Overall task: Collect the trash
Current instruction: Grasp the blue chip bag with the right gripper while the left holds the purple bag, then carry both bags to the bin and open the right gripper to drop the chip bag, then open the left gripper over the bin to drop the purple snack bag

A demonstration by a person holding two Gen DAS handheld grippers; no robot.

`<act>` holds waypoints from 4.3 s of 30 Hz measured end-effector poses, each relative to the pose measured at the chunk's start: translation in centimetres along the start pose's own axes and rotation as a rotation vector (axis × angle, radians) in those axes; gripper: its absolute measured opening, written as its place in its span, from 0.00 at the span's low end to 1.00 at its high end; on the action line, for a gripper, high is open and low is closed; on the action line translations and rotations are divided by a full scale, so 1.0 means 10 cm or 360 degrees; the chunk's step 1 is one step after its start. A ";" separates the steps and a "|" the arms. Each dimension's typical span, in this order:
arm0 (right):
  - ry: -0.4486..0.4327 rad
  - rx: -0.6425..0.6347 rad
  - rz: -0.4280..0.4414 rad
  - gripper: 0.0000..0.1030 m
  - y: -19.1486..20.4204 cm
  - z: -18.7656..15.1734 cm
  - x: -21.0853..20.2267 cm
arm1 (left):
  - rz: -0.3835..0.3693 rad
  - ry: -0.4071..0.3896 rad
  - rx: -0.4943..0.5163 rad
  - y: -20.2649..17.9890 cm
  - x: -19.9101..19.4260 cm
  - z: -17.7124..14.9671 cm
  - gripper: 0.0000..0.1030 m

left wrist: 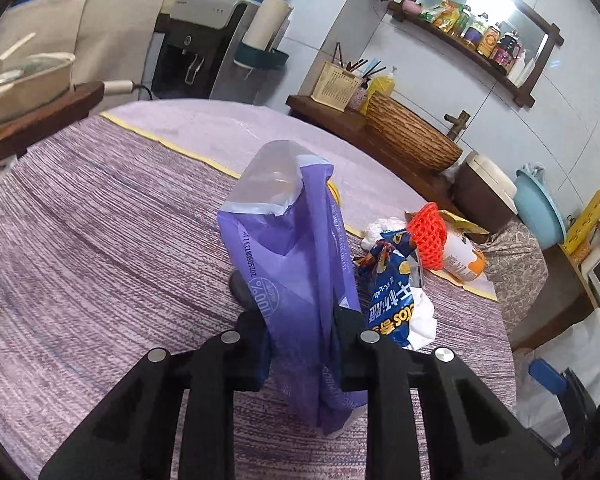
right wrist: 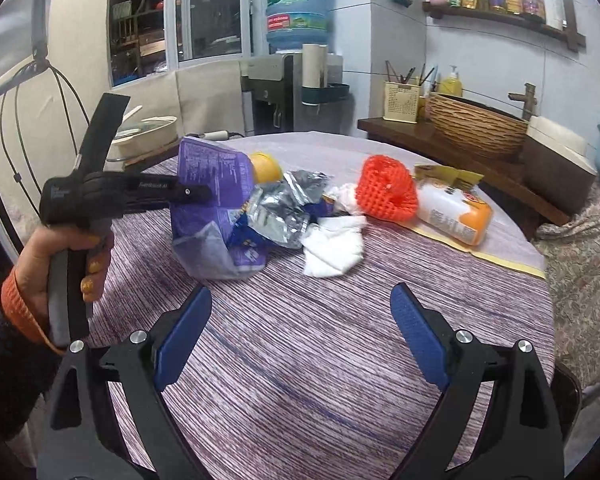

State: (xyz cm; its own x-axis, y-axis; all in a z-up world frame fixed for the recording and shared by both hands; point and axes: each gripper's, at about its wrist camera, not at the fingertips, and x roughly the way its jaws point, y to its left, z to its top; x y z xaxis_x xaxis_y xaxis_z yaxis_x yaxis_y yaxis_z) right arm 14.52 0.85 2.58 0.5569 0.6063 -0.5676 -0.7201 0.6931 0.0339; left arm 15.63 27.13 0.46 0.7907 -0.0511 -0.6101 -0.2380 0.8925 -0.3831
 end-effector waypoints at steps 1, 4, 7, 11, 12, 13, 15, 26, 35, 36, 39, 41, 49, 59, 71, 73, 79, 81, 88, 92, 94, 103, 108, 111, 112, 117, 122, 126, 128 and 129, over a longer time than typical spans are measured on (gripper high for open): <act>0.0000 -0.0005 0.0013 0.87 0.03 0.04 0.05 | 0.0017 -0.0024 0.0030 -0.02 -0.08 -0.02 0.20; 0.0004 -0.0002 0.0060 0.87 0.12 0.14 0.18 | 0.0053 -0.0082 0.0081 -0.04 -0.25 -0.05 0.20; 0.0024 0.0019 0.0112 0.82 0.20 0.23 0.33 | 0.0080 -0.0129 0.0076 0.01 -0.42 -0.08 0.20; 0.0048 -0.0011 0.0119 0.80 0.34 0.36 0.56 | 0.0086 -0.0182 0.0038 0.11 -0.62 -0.12 0.20; 0.0060 -0.0019 0.0119 0.80 0.36 0.38 0.62 | 0.0092 -0.0192 0.0033 0.12 -0.64 -0.12 0.20; 0.0077 -0.0028 0.0113 0.79 0.40 0.40 0.70 | 0.0099 -0.0206 0.0025 0.15 -0.68 -0.13 0.20; 0.0104 -0.0040 0.0096 0.77 0.45 0.42 0.81 | 0.0098 -0.0218 0.0012 0.18 -0.73 -0.14 0.20; 0.0258 -0.0202 -0.0137 0.71 0.66 0.39 1.34 | 0.0069 -0.0231 -0.0015 0.28 -0.84 -0.19 0.20; 0.0397 -0.0172 -0.0160 0.51 0.58 0.34 1.68 | 0.0056 -0.0219 0.0002 0.26 -0.82 -0.20 0.20; 0.0405 -0.0143 -0.0149 0.45 0.55 0.34 1.69 | 0.0057 -0.0218 0.0007 0.25 -0.82 -0.20 0.20; 0.0411 -0.0097 -0.0122 0.32 0.48 0.34 1.68 | 0.0056 -0.0216 0.0012 0.24 -0.82 -0.21 0.20; 0.0396 -0.0093 -0.0122 0.26 0.47 0.33 1.65 | 0.0057 -0.0212 0.0012 0.23 -0.82 -0.21 0.20; 0.0339 -0.0049 -0.0097 0.16 0.42 0.29 1.45 | 0.0046 -0.0217 0.0016 0.19 -0.83 -0.24 0.20; 0.0185 -0.0098 -0.0042 0.15 0.51 0.22 0.92 | 0.0022 -0.0276 0.0067 -0.01 -1.01 -0.25 0.20; -0.0009 -0.0111 0.0050 0.15 0.48 0.06 0.09 | -0.0044 -0.0326 0.0142 -0.37 -1.13 -0.27 0.20; -0.0029 -0.0098 0.0032 0.15 0.43 0.02 -0.02 | -0.0063 -0.0322 0.0166 -0.47 -1.10 -0.28 0.20; -0.0095 -0.0007 -0.0111 0.15 0.06 -0.15 -0.37 | -0.0155 -0.0279 0.0260 -0.88 -0.91 -0.31 0.20; -0.0105 0.0025 -0.0158 0.15 -0.08 -0.22 -0.48 | -0.0194 -0.0255 0.0282 -1.01 -0.84 -0.32 0.20; -0.0121 0.0180 -0.0349 0.15 -0.70 -0.56 -0.89 | -0.0383 -0.0152 0.0404 -1.68 -0.54 -0.50 0.20; -0.0105 0.0296 -0.0478 0.15 -1.13 -0.83 -1.12 | -0.0496 -0.0088 0.0479 -2.11 -0.37 -0.63 0.20; -0.0093 0.0351 -0.0543 0.15 -1.34 -0.96 -1.21 | -0.0549 -0.0054 0.0512 -2.35 -0.27 -0.71 0.20; 0.0064 0.0596 -0.0705 0.15 -2.22 -1.65 -1.18 | -0.0688 0.0098 0.0668 -3.24 0.18 -1.15 0.20; 0.0145 0.0773 -0.0691 0.15 -2.60 -2.08 -1.00 | -0.0672 0.0164 0.0762 -3.58 0.42 -1.38 0.20; 0.0175 0.0858 -0.0680 0.16 -2.75 -2.29 -0.88 | -0.0651 0.0197 0.0813 -3.73 0.57 -1.52 0.20; 0.0181 0.0889 -0.0677 0.16 -2.81 -2.35 -0.85 | -0.0646 0.0204 0.0822 -3.77 0.60 -1.54 0.20; 0.0185 0.1065 -0.0635 0.27 -3.05 -2.64 -0.71 | -0.0628 0.0270 0.0883 -3.95 0.81 -1.73 0.20; 0.0198 0.1111 -0.0664 0.50 -3.07 -2.77 -0.69 | -0.0610 0.0323 0.0919 -4.03 0.95 -1.87 0.20; 0.0227 0.1100 -0.0762 0.52 -3.07 -2.83 -0.79 | -0.0591 0.0352 0.0930 -4.07 1.05 -1.94 0.20; 0.0215 0.1100 -0.0812 0.59 -3.09 -2.85 -0.87 | -0.0583 0.0371 0.0939 -4.09 1.11 -1.99 0.20; 0.0207 0.1103 -0.0833 0.63 -3.09 -2.86 -0.92 | -0.0578 0.0378 0.0948 -4.11 1.14 -2.01 0.20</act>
State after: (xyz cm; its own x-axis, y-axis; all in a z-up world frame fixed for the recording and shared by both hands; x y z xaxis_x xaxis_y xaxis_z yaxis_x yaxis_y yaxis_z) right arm 19.76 -37.31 -16.79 0.6631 0.1244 -0.7381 0.0518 0.9761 0.2111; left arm 23.06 -19.12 -4.72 0.6018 -0.4250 -0.6761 0.4158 0.8896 -0.1892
